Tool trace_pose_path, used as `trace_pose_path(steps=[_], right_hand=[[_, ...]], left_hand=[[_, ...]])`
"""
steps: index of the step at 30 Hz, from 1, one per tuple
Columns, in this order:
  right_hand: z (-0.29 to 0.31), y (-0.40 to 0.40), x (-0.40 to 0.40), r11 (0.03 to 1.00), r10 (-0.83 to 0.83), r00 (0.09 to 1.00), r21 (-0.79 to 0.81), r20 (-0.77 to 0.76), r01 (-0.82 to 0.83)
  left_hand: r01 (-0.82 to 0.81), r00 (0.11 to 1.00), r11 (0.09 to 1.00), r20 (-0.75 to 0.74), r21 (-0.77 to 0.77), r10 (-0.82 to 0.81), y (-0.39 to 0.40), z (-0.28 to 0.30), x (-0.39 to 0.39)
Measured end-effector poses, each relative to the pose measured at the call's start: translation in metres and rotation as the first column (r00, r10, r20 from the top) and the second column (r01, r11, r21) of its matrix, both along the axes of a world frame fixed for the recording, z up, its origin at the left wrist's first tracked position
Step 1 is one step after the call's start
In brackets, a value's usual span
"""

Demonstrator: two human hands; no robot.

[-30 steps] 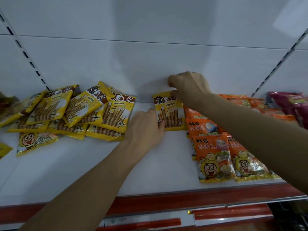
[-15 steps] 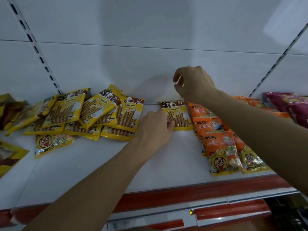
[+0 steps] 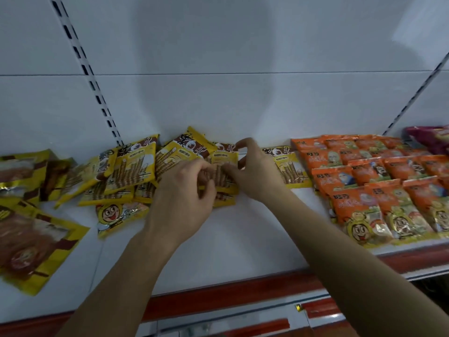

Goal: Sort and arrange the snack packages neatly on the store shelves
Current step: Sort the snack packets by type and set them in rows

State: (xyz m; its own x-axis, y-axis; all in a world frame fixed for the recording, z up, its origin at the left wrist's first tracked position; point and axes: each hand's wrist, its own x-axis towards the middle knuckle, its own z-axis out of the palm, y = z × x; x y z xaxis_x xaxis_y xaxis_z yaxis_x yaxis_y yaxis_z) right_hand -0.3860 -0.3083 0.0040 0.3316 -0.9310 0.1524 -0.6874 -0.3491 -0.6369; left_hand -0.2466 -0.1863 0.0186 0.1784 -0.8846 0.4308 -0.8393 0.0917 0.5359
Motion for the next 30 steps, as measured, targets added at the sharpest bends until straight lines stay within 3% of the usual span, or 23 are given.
trace_pose_path(steps=[10, 16, 23, 30], right_hand=[[0.011, 0.026, -0.035, 0.957, -0.291, 0.912, 0.091, 0.288, 0.276], [0.029, 0.052, -0.051, 0.958, -0.26, 0.739, 0.261, 0.622, 0.118], [0.047, 0.044, -0.076, 0.929, -0.236, 0.702, 0.369, 0.672, -0.041], [0.053, 0.019, -0.097, 0.95, -0.197, 0.728, 0.311, 0.657, -0.023]], left_hand=[[0.087, 0.99, 0.996, -0.113, -0.003, -0.087, 0.005, -0.017, 0.0], [0.1, 0.961, 0.995, -0.263, 0.023, -0.09, 0.01, -0.007, -0.009], [0.197, 0.85, 0.98, -0.503, 0.032, -0.154, 0.016, -0.005, -0.026], [0.201, 0.818, 0.975, -0.563, 0.092, -0.115, 0.005, -0.002, -0.048]])
